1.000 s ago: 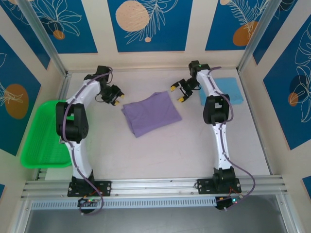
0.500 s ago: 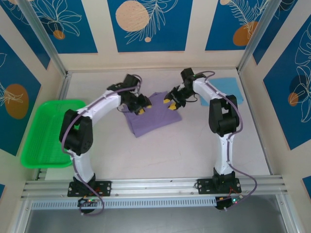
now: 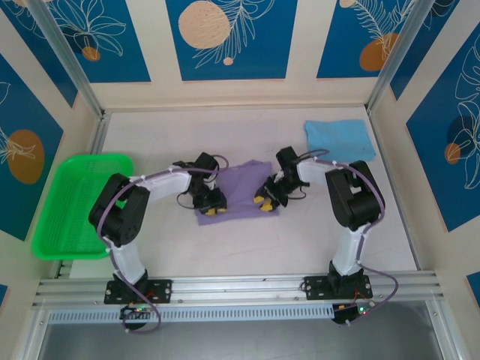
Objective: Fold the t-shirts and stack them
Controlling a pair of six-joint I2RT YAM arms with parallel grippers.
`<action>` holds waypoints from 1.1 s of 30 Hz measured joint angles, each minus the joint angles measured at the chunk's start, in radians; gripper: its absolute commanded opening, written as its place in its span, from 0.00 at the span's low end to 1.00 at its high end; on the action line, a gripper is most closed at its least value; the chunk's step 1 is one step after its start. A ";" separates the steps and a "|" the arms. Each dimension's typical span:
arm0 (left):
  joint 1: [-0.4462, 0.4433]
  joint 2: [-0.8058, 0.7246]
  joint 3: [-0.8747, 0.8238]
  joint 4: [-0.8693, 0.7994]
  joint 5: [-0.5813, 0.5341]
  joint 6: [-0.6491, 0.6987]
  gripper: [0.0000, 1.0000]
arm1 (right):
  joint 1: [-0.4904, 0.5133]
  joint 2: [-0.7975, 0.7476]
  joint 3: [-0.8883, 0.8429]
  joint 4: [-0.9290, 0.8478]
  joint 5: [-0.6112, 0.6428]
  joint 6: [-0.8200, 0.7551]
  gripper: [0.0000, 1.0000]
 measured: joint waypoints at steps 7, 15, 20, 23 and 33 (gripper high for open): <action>-0.016 -0.182 -0.161 -0.114 -0.022 0.061 0.41 | 0.048 -0.257 -0.211 -0.013 0.059 0.022 0.56; 0.031 -0.206 0.171 -0.276 -0.026 0.072 0.36 | 0.051 -0.357 0.002 -0.050 0.119 0.010 0.45; 0.137 -0.106 0.307 -0.226 0.008 0.079 0.08 | 0.062 -0.119 0.253 -0.058 0.127 -0.014 0.33; 0.178 -0.017 0.311 -0.193 0.008 0.082 0.02 | 0.064 0.041 0.346 -0.066 0.125 -0.022 0.31; 0.294 0.135 0.254 -0.092 -0.039 0.089 0.01 | 0.013 0.344 0.558 -0.159 0.103 -0.026 0.28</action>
